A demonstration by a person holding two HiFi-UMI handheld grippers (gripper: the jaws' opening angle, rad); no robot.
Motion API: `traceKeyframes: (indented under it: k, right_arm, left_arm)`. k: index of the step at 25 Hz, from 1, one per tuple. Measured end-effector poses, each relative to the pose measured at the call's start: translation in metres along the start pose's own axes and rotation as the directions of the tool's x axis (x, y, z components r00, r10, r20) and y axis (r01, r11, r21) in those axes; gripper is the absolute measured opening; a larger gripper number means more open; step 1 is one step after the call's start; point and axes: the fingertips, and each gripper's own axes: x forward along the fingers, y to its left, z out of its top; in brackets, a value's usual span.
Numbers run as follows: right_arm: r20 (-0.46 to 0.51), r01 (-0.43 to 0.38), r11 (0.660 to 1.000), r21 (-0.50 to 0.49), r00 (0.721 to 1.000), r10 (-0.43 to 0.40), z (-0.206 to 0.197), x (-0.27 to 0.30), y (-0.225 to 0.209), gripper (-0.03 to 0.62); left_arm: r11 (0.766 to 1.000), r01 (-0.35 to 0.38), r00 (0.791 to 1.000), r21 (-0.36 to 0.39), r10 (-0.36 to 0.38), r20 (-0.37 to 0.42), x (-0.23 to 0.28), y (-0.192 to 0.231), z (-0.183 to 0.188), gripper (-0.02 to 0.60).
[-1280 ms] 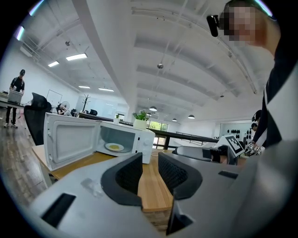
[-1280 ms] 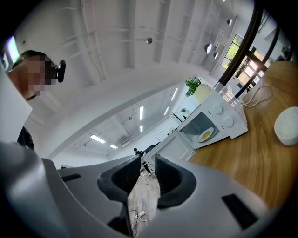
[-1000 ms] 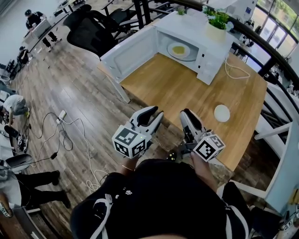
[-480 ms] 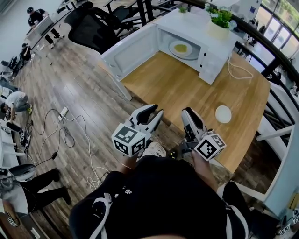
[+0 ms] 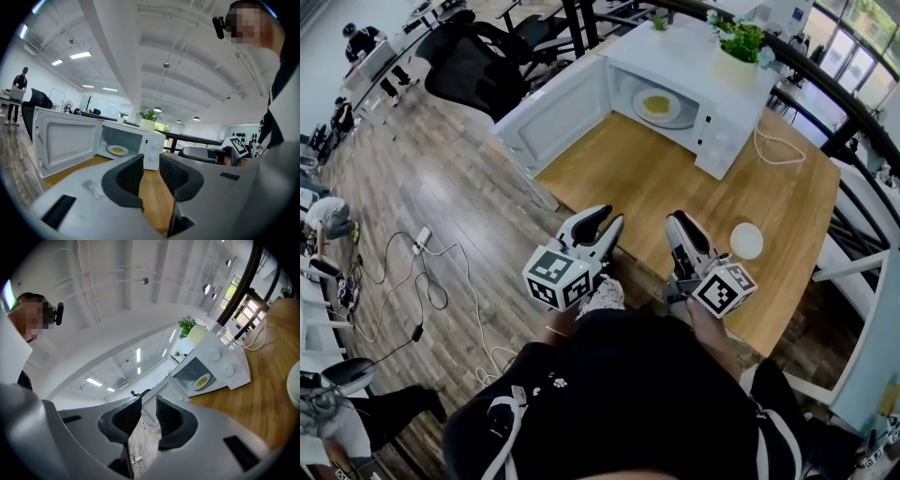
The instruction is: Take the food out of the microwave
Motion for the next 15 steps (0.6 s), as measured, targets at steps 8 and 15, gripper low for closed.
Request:
traceKeyframes:
  k: [8,15]
  right_arm:
    - [0.065,0.090,0.996,-0.019,0.994,-0.088,0.034,0.036,-0.038,0.097]
    - [0.119,0.202,0.979,-0.038,0.973,-0.196,0.059,0.068,-0.072,0.098]
  left_arm:
    - [0.998,0.065,0.998,-0.006,-0.065,-0.008,0.062,0.048,0.022,0.084]
    - [0.990,0.139,0.990,0.001,-0.139,-0.033,0.119,0.096,0.047,0.084]
